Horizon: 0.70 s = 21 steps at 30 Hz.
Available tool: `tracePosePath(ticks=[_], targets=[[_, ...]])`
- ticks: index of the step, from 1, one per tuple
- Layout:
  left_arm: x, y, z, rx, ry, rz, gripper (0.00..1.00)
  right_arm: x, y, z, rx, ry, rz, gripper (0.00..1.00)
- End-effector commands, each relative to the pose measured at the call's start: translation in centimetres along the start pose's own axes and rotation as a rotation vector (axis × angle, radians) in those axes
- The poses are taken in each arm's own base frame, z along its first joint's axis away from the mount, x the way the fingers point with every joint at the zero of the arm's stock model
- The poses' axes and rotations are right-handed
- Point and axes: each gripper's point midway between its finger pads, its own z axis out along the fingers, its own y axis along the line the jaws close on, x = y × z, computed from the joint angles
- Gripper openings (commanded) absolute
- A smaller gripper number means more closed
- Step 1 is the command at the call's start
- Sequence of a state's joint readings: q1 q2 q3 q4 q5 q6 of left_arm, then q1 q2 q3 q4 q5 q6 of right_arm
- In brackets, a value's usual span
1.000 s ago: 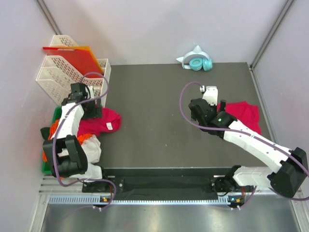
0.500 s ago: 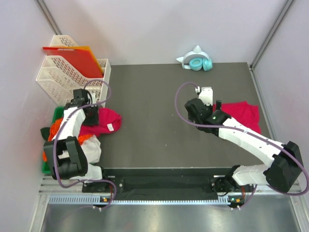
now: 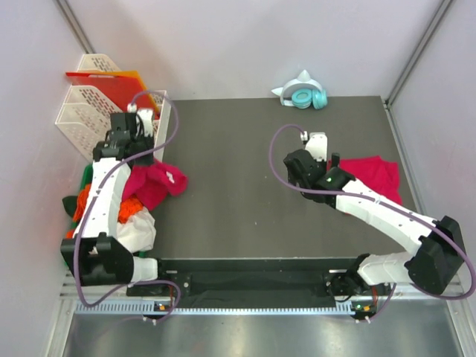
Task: Fold and stack the t-shirts
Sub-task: Grab crumpled tshirt from bin with the left arm, then move the tshirt to the center of the board
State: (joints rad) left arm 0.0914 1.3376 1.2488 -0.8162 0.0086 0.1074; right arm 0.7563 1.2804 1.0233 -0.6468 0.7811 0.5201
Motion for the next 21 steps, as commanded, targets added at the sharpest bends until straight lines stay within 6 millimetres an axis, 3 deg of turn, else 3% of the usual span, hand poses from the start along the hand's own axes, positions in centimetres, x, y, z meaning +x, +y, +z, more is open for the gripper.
tracePosePath(ticks=[1,2,4,5,7,8,9,10,13,14,15,18,19,21], targets=[[-8.7,-5.1,-6.2,0.153,-0.258,0.114,0.0,-3.2,1.5,-0.9,-0.054,-0.052,0.075,1.0],[-10.9,-5.7,-8.0,0.165,-0.327,0.138,0.0,-3.6,1.7,-1.1,-0.06,-0.058,0.076,1.0],[-12.7,-7.7,-8.9,0.194,-0.371,0.211,0.0,-3.9,2.4,-1.4,-0.075,-0.061,0.065,1.0],[-14.3,-8.5,-10.6,0.196,-0.425,0.24,0.0,-4.3,2.6,-1.7,-0.084,-0.068,0.063,1.0],[-15.4,-11.0,-11.2,0.218,-0.447,0.306,0.0,-4.7,3.4,-2.2,-0.104,-0.08,0.048,1.0],[-16.7,-11.7,-12.6,0.23,-0.49,0.322,0.0,-5.2,3.7,-2.6,-0.114,-0.091,0.048,1.0],[-17.0,-13.2,-12.3,0.255,-0.486,0.343,0.0,-5.3,4.0,-2.8,-0.115,-0.096,0.038,1.0],[-18.3,-13.8,-13.6,0.27,-0.526,0.341,0.0,-5.5,4.2,-3.1,-0.111,-0.106,0.034,1.0],[-19.2,-17.1,-13.4,0.326,-0.53,0.391,0.0,-6.1,4.2,-4.0,-0.093,-0.12,0.041,1.0],[-20.1,-18.0,-14.4,0.339,-0.564,0.403,0.0,-6.3,4.2,-4.3,-0.093,-0.124,0.048,1.0],[-20.0,-20.5,-14.3,0.376,-0.562,0.439,0.0,-6.3,4.0,-4.6,-0.091,-0.123,0.052,1.0],[-21.5,-23.9,-16.7,0.393,-0.642,0.486,0.0,-6.4,3.7,-5.4,-0.091,-0.127,0.072,1.0],[-22.9,-24.2,-19.1,0.399,-0.711,0.476,0.0,-6.4,3.7,-5.7,-0.09,-0.131,0.075,1.0],[-24.2,-24.9,-20.0,0.389,-0.75,0.463,0.0,-6.5,3.4,-6.1,-0.081,-0.129,0.078,1.0]])
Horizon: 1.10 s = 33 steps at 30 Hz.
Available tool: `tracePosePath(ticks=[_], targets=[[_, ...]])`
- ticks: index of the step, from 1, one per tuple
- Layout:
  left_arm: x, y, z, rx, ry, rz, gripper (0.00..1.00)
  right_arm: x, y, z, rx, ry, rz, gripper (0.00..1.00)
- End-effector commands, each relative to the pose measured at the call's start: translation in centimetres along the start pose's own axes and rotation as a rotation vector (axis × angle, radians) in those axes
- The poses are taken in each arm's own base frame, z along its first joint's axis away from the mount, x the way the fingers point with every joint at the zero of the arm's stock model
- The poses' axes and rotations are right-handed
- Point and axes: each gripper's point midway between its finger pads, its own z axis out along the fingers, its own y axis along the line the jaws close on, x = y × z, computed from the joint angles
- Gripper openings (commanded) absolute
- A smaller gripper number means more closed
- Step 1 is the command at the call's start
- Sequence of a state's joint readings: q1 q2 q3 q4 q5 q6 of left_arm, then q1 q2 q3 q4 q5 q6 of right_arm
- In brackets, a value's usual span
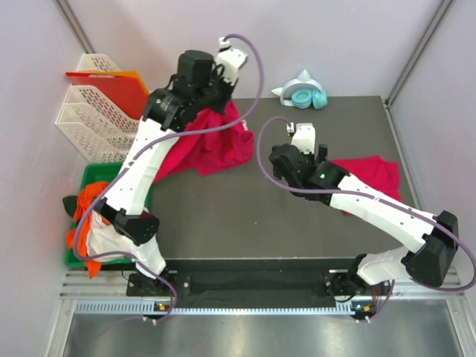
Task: Fold and stack the t-shirts
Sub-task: Move the tshirt to the center of the board
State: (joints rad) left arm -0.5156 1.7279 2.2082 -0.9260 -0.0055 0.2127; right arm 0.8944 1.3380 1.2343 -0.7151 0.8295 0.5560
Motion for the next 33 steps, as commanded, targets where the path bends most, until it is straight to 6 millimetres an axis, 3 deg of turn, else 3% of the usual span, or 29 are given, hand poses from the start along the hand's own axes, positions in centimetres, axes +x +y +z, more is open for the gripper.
tracePosePath(ticks=[1,3,5,9,10,11,12,13,14,15,19,21,24,27,33], targets=[[-9.9,0.4,-5.3,-0.07,-0.299,0.032,0.0,-1.9,-1.0,-2.0,0.036,-0.044,0.043,1.0],[-11.8,1.1,-6.7,-0.119,-0.36,0.039,0.0,-2.1,-1.3,-2.6,0.048,-0.051,0.05,1.0],[-14.0,2.4,-9.4,-0.185,-0.456,0.042,0.0,-2.2,-1.5,-2.9,0.054,-0.051,0.057,1.0],[-14.6,3.4,-11.9,-0.243,-0.512,0.026,0.0,-2.6,-1.9,-3.5,0.061,-0.066,0.075,1.0],[-13.3,3.1,-10.8,-0.233,-0.466,0.03,0.0,-2.9,-1.9,-3.5,0.059,-0.07,0.082,1.0],[-12.5,2.9,-11.1,-0.227,-0.444,0.033,0.0,-3.0,-1.9,-3.7,0.056,-0.072,0.085,1.0],[-10.3,2.5,-9.2,-0.214,-0.37,0.032,0.0,-3.3,-1.8,-3.7,0.056,-0.077,0.091,1.0],[-9.2,2.2,-8.8,-0.204,-0.343,0.03,0.0,-3.8,-1.8,-4.0,0.05,-0.086,0.101,1.0],[-8.9,2.0,-9.8,-0.197,-0.353,0.023,0.0,-4.0,-1.8,-4.1,0.05,-0.088,0.092,1.0],[-7.4,1.5,-8.8,-0.176,-0.315,0.02,0.0,-4.3,-1.7,-4.2,0.051,-0.095,0.091,1.0],[-7.8,1.4,-9.8,-0.169,-0.329,0.011,0.0,-5.3,-1.3,-4.5,0.041,-0.115,0.098,1.0],[-9.4,1.9,-11.2,-0.186,-0.371,0.014,0.0,-5.3,-1.0,-4.5,0.034,-0.114,0.097,1.0],[-9.5,1.8,-10.7,-0.17,-0.345,0.012,0.0,-5.1,-0.3,-4.4,0.013,-0.111,0.103,1.0],[-8.0,1.2,-8.9,-0.15,-0.29,0.015,0.0,-5.0,0.6,-4.4,-0.007,-0.112,0.104,1.0],[-7.0,0.8,-7.7,-0.142,-0.257,0.011,0.0,-4.4,2.6,-4.7,-0.051,-0.118,0.085,1.0]])
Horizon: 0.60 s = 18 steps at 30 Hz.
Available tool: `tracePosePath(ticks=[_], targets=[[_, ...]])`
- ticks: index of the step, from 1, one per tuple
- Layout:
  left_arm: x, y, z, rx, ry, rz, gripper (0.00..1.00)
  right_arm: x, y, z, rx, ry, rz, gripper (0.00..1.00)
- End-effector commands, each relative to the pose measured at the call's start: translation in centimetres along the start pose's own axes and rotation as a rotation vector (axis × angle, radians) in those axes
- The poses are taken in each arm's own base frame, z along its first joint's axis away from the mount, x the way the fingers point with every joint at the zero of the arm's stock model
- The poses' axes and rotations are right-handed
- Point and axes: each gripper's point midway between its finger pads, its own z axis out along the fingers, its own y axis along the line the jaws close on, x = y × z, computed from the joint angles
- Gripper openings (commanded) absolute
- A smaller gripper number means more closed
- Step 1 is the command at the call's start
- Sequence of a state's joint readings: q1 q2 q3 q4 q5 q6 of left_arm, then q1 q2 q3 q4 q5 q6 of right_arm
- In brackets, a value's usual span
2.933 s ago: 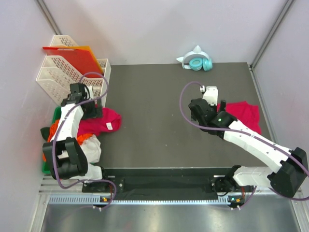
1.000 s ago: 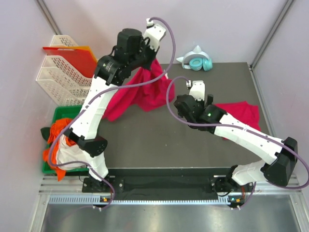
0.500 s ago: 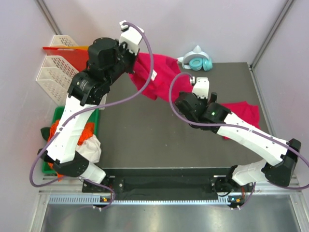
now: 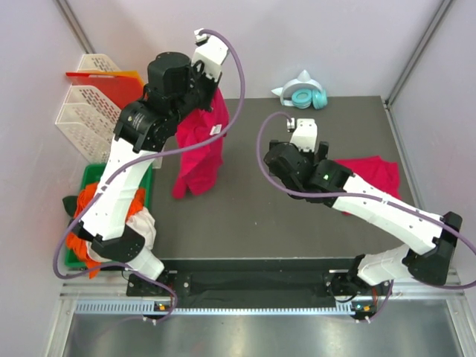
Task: Fold and stack the t-shirts
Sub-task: Move the tshirt to the center of the board
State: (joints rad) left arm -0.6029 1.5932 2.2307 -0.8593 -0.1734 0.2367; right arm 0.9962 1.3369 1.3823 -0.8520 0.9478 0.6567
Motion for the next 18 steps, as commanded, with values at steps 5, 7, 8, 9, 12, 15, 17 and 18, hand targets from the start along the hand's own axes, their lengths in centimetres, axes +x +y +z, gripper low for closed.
tracePosePath(ticks=[5,7,8,9,12,15,17,18], targets=[[-1.2,0.3,0.6,-0.023,-0.039,-0.019,0.0,-0.3,5.9,-1.8,-0.141,-0.05,-0.023,0.97],[-1.2,0.2,1.0,-0.026,-0.037,-0.018,0.0,-0.1,7.5,-2.3,-0.176,-0.057,-0.033,0.94],[-1.4,0.1,1.0,-0.025,-0.04,-0.018,0.0,0.9,8.9,-2.6,-0.2,-0.05,-0.066,0.93],[-1.4,0.2,1.1,-0.029,-0.041,-0.017,0.0,1.2,9.8,-2.9,-0.218,-0.05,-0.073,0.91],[-1.7,0.1,1.1,-0.027,-0.046,-0.018,0.0,2.9,12.3,-3.0,-0.237,-0.043,-0.127,0.89],[-1.9,-0.1,1.1,-0.027,-0.051,-0.01,0.0,3.8,13.5,-2.3,-0.221,-0.036,-0.148,0.89],[-2.1,-0.1,1.0,-0.027,-0.057,-0.006,0.0,3.9,13.8,-1.6,-0.205,-0.042,-0.169,0.9],[-2.2,-0.1,1.1,-0.029,-0.057,-0.005,0.0,3.8,14.1,-1.4,-0.209,-0.047,-0.174,0.9]])
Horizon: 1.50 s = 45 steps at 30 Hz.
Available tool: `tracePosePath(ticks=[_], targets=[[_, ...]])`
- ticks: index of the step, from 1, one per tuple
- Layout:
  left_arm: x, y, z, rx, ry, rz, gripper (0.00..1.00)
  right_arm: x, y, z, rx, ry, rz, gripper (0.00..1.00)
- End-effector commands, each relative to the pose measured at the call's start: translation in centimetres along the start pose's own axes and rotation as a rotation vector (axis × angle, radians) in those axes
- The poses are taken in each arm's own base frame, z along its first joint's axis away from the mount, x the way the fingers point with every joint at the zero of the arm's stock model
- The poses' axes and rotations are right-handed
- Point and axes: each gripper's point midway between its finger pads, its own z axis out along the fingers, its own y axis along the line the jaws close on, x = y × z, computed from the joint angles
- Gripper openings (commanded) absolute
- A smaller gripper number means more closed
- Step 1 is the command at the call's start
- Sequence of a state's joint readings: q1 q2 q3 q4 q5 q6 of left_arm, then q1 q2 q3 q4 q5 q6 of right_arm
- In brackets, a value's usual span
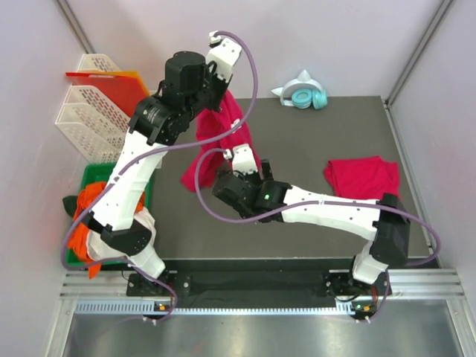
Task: Fold and stack the t-shirts
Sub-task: Move the tshirt to the center of the board
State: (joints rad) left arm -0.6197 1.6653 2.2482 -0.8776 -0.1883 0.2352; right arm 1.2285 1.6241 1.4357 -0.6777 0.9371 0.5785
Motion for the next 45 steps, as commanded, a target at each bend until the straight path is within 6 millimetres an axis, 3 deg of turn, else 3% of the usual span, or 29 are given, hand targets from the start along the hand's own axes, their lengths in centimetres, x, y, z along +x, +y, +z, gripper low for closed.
tracePosePath(ticks=[1,10,15,18,25,31,39,45], targets=[[-4.0,1.2,-1.9,-0.045,-0.129,-0.019,0.0,-2.7,0.9,0.6,0.002,-0.059,0.037,0.9],[-5.0,0.3,-2.4,-0.037,-0.15,0.012,0.0,-1.8,3.1,4.0,-0.001,-0.043,-0.022,0.88],[-5.1,0.3,-2.5,-0.049,-0.15,0.028,0.0,-2.1,5.5,2.7,-0.06,-0.074,-0.024,0.88],[-5.3,0.4,-2.6,-0.056,-0.154,0.03,0.0,-1.0,6.2,2.8,-0.06,-0.057,-0.046,0.89],[-6.2,0.6,-3.7,-0.06,-0.181,0.024,0.0,2.1,7.3,5.0,-0.012,-0.011,-0.112,0.9],[-6.2,0.4,-4.6,-0.051,-0.185,0.02,0.0,3.5,5.4,7.6,0.156,0.019,-0.121,0.91],[-6.0,0.7,-5.9,-0.05,-0.186,0.025,0.0,2.9,1.4,10.1,0.309,0.006,-0.026,0.88],[-4.8,0.4,-6.0,-0.039,-0.163,0.024,0.0,2.2,0.3,11.0,0.391,-0.036,-0.025,0.86]])
